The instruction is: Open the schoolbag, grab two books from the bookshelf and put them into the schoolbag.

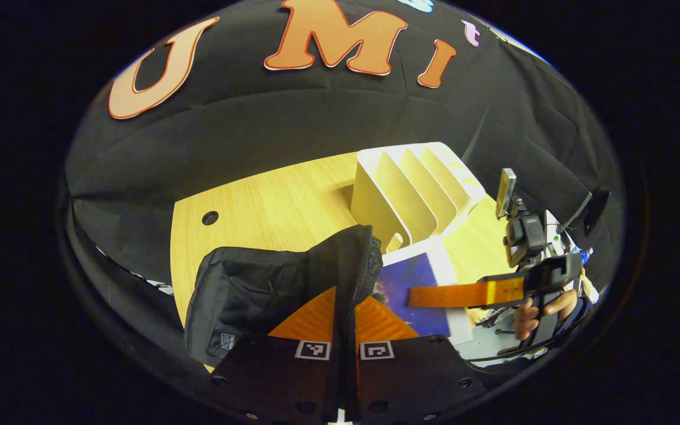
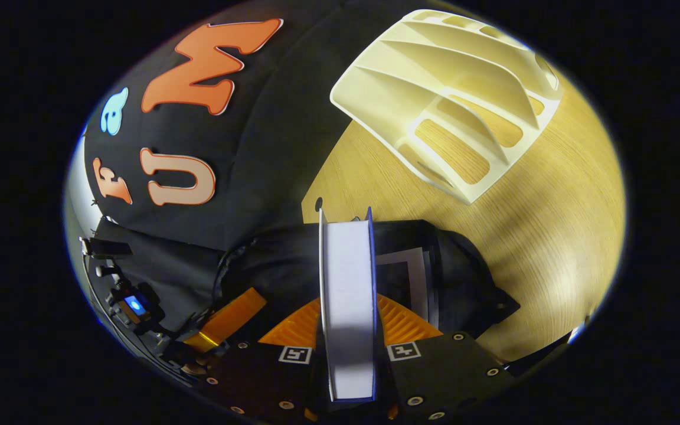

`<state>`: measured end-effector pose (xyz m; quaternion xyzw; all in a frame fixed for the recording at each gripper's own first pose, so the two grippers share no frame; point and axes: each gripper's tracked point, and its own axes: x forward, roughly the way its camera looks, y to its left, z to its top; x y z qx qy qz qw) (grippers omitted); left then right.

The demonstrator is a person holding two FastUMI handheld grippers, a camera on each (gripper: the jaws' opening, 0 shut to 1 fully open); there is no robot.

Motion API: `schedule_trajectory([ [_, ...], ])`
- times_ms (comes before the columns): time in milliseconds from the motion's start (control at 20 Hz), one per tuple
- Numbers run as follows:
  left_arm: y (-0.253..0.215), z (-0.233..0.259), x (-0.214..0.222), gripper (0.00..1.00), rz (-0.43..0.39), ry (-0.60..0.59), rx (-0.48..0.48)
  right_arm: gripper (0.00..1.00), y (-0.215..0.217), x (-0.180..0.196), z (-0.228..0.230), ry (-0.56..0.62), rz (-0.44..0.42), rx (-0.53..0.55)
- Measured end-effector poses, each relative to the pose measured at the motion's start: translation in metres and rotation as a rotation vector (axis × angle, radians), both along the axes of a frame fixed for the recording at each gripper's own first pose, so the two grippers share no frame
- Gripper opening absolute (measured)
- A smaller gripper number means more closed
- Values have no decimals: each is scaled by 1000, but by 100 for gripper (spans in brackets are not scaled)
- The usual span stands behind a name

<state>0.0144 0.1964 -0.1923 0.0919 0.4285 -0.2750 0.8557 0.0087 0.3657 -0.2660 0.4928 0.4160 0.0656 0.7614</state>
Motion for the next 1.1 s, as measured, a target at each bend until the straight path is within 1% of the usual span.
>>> schedule_trajectory([
  [50,-4,0,-1,5,-2,1,-6,31,8,5,-4,-4,2,13],
  [200,-16,-1,-7,5,2,-3,-13,32,20,15,-17,-7,-29,72],
  [250,-19,-4,-9,4,-1,-5,-8,32,25,16,-22,-14,-44,86],
  [350,-25,-6,-10,5,-9,-6,-3,32,34,15,-27,-20,-44,103],
  [600,-34,-6,-10,4,-3,12,-24,32,59,21,-39,-27,-6,115],
  [700,-34,-7,-6,5,0,14,-26,33,64,20,-44,-2,16,121],
  [750,-32,-7,-5,4,4,14,-31,36,61,16,-48,23,26,90],
  [800,-30,-7,-4,5,7,17,-32,38,56,10,-53,53,42,37],
  [850,-27,-8,-3,4,7,15,-25,50,48,8,-48,36,62,-4],
  [900,-25,-8,-1,5,11,6,-27,53,42,7,-44,8,92,-48],
  [950,-26,-7,-1,5,14,-2,-34,53,33,3,-41,0,117,-94],
  [1000,-30,-6,-1,14,19,-12,-34,56,23,-1,-38,-4,139,-129],
  [1100,-33,-7,-5,23,25,-20,-23,63,7,-4,-33,-22,179,-189],
])
